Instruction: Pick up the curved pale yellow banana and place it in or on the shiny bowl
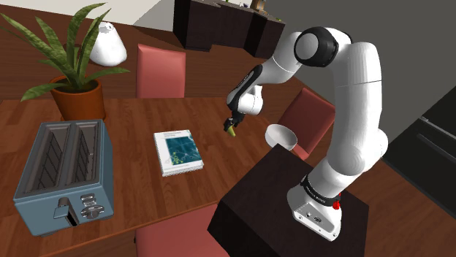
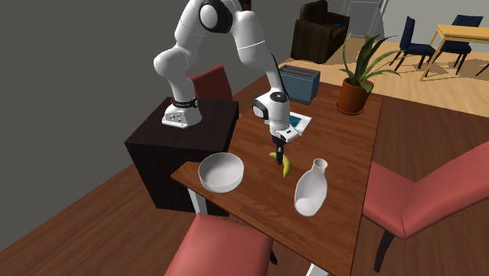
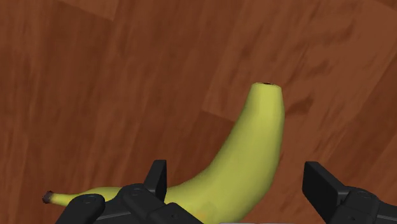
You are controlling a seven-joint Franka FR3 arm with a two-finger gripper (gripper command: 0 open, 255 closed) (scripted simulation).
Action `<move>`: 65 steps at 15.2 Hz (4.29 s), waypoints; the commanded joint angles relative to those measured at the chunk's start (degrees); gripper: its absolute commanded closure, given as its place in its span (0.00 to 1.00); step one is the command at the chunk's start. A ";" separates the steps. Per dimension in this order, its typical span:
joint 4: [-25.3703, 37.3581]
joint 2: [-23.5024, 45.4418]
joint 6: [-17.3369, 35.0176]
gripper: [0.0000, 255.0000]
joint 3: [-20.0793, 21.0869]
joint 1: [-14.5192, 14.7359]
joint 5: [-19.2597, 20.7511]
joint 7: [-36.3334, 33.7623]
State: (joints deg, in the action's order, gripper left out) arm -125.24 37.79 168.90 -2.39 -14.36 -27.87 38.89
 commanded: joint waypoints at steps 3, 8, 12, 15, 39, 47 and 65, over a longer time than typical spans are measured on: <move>0.00 0.00 0.00 1.00 0.00 0.00 0.00 0.00; 0.01 0.01 0.00 1.00 0.00 0.00 0.00 0.00; -0.37 -0.81 -0.48 1.00 -0.36 0.31 0.17 -0.23; -1.40 -3.23 -1.99 1.00 -1.52 1.29 0.80 -1.02; -5.79 -21.20 -15.71 1.00 -10.81 8.48 10.58 -9.89; -15.94 -29.06 -13.78 1.00 -13.35 4.77 10.75 -3.03; -32.86 -42.70 -12.01 1.00 -26.85 -8.98 15.52 20.54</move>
State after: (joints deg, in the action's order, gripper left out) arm -157.76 -5.23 156.35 -28.74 -23.23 -11.63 58.05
